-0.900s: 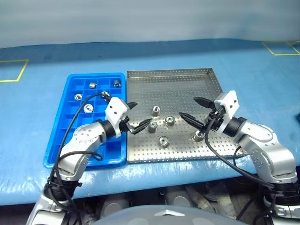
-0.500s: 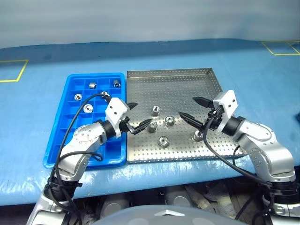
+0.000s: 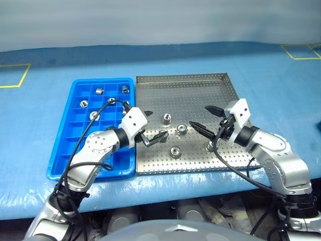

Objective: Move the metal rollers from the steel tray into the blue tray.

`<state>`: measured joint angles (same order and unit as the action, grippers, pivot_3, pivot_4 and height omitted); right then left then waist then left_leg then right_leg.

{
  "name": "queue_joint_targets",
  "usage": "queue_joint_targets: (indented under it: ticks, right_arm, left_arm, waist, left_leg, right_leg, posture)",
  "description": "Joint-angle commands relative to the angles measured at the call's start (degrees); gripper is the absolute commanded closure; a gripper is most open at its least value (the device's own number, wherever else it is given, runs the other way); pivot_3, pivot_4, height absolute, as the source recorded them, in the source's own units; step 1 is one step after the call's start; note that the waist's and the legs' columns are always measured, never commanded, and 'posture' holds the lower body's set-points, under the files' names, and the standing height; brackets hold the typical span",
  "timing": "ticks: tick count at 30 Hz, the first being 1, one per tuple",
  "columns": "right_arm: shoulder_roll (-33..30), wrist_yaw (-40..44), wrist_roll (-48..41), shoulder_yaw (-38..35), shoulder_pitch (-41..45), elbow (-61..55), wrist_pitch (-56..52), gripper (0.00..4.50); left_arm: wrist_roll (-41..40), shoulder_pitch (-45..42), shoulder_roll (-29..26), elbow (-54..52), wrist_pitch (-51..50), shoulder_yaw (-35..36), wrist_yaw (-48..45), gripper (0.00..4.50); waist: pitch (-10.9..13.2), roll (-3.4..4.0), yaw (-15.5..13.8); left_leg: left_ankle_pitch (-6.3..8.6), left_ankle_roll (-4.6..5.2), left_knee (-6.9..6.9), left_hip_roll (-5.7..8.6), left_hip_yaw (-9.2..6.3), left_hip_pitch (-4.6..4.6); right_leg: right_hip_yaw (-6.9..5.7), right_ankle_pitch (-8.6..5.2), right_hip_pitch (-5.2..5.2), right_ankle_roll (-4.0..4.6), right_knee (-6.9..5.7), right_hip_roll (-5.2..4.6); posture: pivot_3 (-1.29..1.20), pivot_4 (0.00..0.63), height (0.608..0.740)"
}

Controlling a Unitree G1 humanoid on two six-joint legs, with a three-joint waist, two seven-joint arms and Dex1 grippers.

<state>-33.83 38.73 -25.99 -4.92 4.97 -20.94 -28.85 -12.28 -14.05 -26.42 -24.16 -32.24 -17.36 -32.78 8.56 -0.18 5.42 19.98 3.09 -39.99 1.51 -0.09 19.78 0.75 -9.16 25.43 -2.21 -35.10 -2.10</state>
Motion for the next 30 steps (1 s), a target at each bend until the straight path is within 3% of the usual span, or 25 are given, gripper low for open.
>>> queue_joint_targets:
  ticks: [1,10,29,30]
  right_arm:
    - [0.23,-0.36,0.13,-0.87,-0.63,-1.80,1.25,0.02]
    - [0.35,-0.96,0.39,-1.60,-1.57,-2.40,1.61,0.02]
    - [1.42,-2.52,1.70,-1.09,-1.36,-1.37,3.69,0.02]
    - [1.53,-2.64,1.79,-1.04,-1.28,-1.29,3.79,0.00]
  left_arm:
    - [1.84,-2.44,1.27,1.26,-1.60,-1.80,0.58,0.00]
    - [5.96,-7.85,4.22,8.74,-4.60,-5.27,1.09,0.00]
    - [14.14,-11.64,1.78,12.78,-8.07,-10.69,-1.50,0.00]
    - [14.23,-11.76,1.86,13.08,-7.99,-10.68,-1.76,0.19]
  waist:
    - [0.00,0.00,0.04]
    - [0.00,0.00,1.02]
    - [-0.02,0.02,2.25]
    - [-0.02,0.02,2.24]
  left_leg:
    - [0.00,0.00,0.00,0.00,0.00,0.00]
    - [0.00,0.02,-0.05,0.01,0.01,0.00]
    - [0.01,0.04,-0.10,0.01,0.02,0.01]
    - [0.01,0.04,-0.09,0.01,0.01,0.01]
  right_leg:
    - [0.00,0.00,-0.01,0.00,0.00,0.00]
    - [0.01,0.03,-0.03,-0.06,-0.02,0.03]
    - [0.09,0.05,0.00,-0.09,-0.07,0.00]
    - [0.10,0.05,0.01,-0.09,-0.07,-0.01]
  posture:
    - [-0.27,0.150,0.740]
    - [-0.28,0.150,0.740]
    - [-0.28,0.150,0.740]
    - [-0.28,0.150,0.740]
